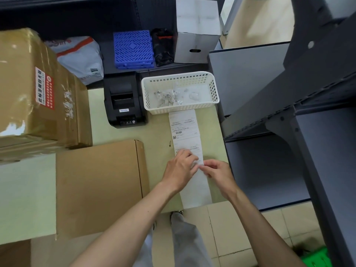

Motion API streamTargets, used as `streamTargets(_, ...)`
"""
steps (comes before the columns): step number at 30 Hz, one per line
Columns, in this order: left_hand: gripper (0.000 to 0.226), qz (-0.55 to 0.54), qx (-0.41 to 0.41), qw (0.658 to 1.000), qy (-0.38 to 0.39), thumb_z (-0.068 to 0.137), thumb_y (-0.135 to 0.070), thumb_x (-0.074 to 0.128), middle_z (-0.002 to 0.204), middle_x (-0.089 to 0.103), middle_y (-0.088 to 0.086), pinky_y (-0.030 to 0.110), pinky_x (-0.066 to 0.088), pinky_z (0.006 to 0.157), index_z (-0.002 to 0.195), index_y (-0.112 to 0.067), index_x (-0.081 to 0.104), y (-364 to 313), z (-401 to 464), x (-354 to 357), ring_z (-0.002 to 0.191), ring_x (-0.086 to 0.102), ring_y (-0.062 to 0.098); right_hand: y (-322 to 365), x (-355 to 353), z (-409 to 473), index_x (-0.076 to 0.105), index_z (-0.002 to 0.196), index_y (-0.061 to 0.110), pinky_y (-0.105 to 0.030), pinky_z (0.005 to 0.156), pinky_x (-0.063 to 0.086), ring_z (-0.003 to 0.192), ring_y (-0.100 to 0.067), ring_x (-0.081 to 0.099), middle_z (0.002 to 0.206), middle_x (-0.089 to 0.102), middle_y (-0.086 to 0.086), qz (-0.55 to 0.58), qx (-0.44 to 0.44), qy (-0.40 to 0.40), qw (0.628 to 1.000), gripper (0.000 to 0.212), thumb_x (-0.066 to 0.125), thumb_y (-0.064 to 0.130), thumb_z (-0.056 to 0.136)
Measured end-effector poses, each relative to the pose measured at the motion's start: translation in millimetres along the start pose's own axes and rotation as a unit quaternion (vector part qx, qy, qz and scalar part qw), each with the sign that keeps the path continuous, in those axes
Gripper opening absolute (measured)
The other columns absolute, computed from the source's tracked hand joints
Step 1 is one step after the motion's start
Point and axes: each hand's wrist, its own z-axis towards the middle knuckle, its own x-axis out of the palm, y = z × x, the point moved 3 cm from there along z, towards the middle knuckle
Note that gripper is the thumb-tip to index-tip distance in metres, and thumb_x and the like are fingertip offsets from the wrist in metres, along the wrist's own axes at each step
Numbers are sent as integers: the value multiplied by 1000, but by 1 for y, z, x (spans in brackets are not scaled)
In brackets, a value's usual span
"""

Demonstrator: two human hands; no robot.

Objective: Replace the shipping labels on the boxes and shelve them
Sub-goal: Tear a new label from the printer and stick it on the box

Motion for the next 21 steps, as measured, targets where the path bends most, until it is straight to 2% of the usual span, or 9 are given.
streamTargets(4, 16, -6, 25, 1000, -13, 95, -32, 67, 102, 61, -3, 29, 37, 62, 96, -16, 71, -6, 3, -6, 104, 55, 16, 7, 0, -7, 76, 95, 4, -11, 65, 44, 69, 1, 58, 82, 73, -4, 0, -27, 25, 999, 14, 65, 0, 88)
streamTargets(8, 14, -8, 24, 999, -27, 93, -30, 69, 95, 62, -4, 28, 36, 62, 91, -17, 73, -8, 5, -9, 98, 57, 16, 9, 1, -7, 77, 94, 8, -15, 76, 49, 83, -6, 66, 90, 76, -7, 2, -51, 10, 999, 13, 67, 2, 88)
streamTargets(15, 14, -53, -9, 998, -22, 95, -31, 66, 92, 64, -9, 35, 47, 65, 91, -22, 77, -3, 8, -8, 93, 54, 12, 7, -1, 1, 77, 96, 10, -15, 76, 47, 80, -5, 64, 84, 74, 4, -17, -55, -13, 998, 11, 70, 6, 87)
streamTargets(21, 14, -36, -6, 999, -11, 94, -31, 67, 92, 63, -8, 36, 48, 67, 91, -20, 75, -2, 9, -8, 91, 54, 14, 9, 0, -1, 76, 93, 9, -12, 73, 46, 76, -4, 60, 83, 71, -1, -28, -57, -12, 998, 9, 69, 5, 87)
